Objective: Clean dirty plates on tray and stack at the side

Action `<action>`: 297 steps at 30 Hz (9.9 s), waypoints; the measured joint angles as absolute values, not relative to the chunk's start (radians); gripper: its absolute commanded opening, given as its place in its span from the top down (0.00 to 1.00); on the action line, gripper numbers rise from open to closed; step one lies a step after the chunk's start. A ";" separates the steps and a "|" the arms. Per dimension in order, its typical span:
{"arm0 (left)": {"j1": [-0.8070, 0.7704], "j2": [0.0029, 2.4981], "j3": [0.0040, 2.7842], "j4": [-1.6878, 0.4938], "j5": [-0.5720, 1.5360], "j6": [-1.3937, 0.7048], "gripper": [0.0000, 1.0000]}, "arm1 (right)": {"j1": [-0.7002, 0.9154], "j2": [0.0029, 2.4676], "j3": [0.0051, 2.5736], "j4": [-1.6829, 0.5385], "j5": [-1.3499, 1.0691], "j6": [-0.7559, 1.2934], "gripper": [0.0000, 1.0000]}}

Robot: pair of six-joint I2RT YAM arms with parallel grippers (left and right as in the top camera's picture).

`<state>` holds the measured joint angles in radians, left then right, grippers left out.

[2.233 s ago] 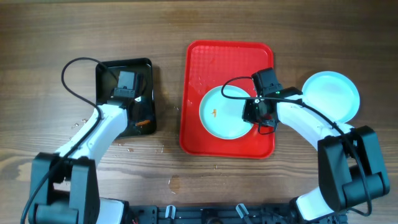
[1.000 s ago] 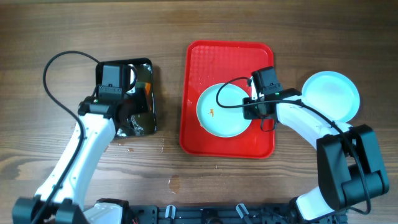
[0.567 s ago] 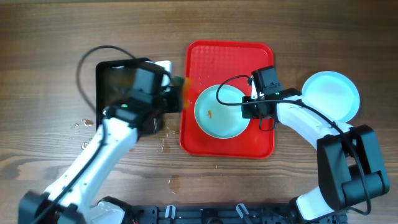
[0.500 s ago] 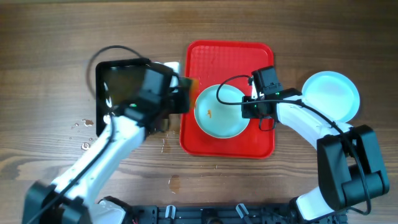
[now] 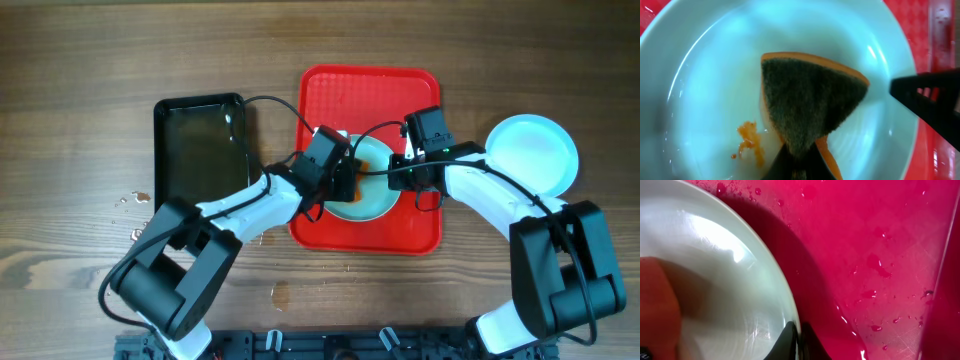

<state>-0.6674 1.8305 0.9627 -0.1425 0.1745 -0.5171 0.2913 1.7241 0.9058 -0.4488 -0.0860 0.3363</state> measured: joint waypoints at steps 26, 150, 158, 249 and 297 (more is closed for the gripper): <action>-0.671 1.876 1.259 -0.704 -0.402 -0.402 0.96 | 0.306 1.724 0.912 -0.494 -0.137 0.366 0.96; 0.034 1.659 1.179 -0.839 0.078 -0.243 0.96 | -0.469 1.272 0.907 -0.650 0.001 0.499 0.96; 0.011 1.659 1.179 -0.821 0.078 -0.177 0.96 | -0.529 1.418 0.907 -0.646 0.001 0.516 0.46; -0.011 0.736 1.224 -1.288 0.077 -0.155 0.00 | -0.073 0.062 0.396 -0.473 -0.328 0.086 0.00; -0.008 0.571 1.043 -0.793 0.111 -0.159 0.00 | -0.073 0.015 0.006 0.025 -0.312 -0.014 0.00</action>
<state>-0.0082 0.5709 1.0428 -0.7929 0.1112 -0.1585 -0.0727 0.0154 0.0063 0.0246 -0.3122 -0.0135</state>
